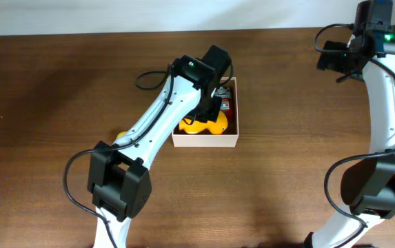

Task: Pack container
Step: 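Lower the dinosaur into the box front and release it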

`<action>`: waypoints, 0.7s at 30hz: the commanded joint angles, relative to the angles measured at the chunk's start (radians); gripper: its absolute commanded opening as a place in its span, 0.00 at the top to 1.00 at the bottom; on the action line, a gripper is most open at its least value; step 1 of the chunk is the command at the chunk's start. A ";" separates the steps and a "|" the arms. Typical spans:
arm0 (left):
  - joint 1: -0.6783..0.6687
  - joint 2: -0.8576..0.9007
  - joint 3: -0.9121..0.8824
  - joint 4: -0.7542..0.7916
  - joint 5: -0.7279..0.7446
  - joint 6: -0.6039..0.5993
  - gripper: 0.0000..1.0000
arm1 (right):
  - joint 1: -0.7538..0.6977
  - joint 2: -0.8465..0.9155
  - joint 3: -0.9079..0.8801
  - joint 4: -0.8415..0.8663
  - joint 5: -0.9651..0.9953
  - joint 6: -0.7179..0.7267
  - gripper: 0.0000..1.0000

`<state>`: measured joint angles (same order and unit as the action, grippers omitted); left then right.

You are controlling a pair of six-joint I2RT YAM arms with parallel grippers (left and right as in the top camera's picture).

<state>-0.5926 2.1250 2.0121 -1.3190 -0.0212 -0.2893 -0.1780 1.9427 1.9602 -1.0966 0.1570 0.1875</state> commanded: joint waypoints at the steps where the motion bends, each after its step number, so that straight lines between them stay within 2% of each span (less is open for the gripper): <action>1: -0.003 0.003 -0.018 0.011 0.011 -0.013 0.90 | -0.004 0.005 -0.001 0.000 0.009 0.012 0.01; 9: -0.021 0.014 -0.035 0.064 0.018 -0.013 0.90 | -0.004 0.005 -0.001 0.000 0.009 0.012 0.01; 21: -0.060 0.097 -0.035 0.061 0.018 -0.013 0.90 | -0.004 0.005 -0.001 0.000 0.009 0.012 0.01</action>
<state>-0.6453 2.2093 1.9797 -1.2552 -0.0139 -0.2928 -0.1780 1.9427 1.9606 -1.0966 0.1570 0.1883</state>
